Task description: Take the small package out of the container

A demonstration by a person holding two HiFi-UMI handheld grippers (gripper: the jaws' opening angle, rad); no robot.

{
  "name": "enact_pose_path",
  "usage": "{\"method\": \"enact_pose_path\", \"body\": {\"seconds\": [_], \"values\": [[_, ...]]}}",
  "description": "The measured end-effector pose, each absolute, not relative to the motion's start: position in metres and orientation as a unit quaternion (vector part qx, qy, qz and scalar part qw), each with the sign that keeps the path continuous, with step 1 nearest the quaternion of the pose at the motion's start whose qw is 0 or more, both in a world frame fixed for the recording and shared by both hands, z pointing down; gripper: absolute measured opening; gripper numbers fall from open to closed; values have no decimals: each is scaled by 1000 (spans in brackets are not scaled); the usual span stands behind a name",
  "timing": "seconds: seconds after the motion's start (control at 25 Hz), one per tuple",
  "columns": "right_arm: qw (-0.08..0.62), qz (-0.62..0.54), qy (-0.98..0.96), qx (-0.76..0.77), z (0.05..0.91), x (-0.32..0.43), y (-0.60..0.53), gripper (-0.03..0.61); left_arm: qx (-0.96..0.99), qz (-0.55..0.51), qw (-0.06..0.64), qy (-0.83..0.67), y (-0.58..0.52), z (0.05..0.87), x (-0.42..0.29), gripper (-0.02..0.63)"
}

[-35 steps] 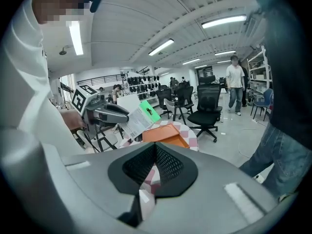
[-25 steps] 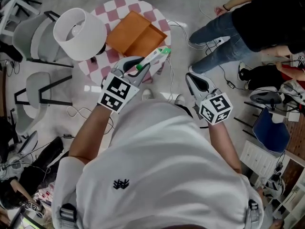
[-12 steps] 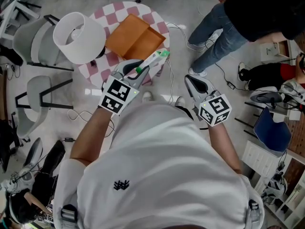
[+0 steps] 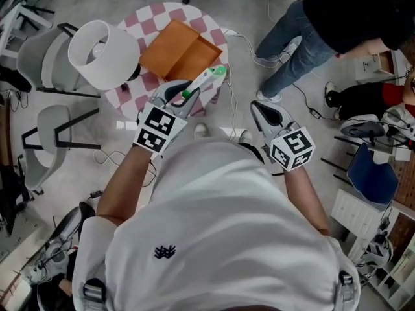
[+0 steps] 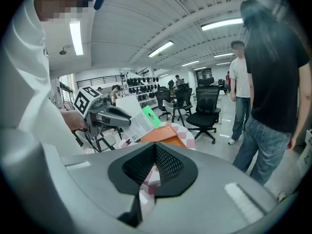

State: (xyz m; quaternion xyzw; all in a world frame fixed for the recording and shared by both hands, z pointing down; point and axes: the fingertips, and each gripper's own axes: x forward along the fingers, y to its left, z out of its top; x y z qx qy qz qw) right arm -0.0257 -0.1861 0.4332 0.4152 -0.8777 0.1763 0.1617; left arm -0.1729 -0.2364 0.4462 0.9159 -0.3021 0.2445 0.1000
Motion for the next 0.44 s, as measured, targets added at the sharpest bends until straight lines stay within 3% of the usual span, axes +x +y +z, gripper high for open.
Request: {"method": "enact_pose_path", "body": {"seconds": [0.44], "values": [[163,177,-878,413,435,-1,-190,0,907,254,102,-320,-251,463,-161,146]]}}
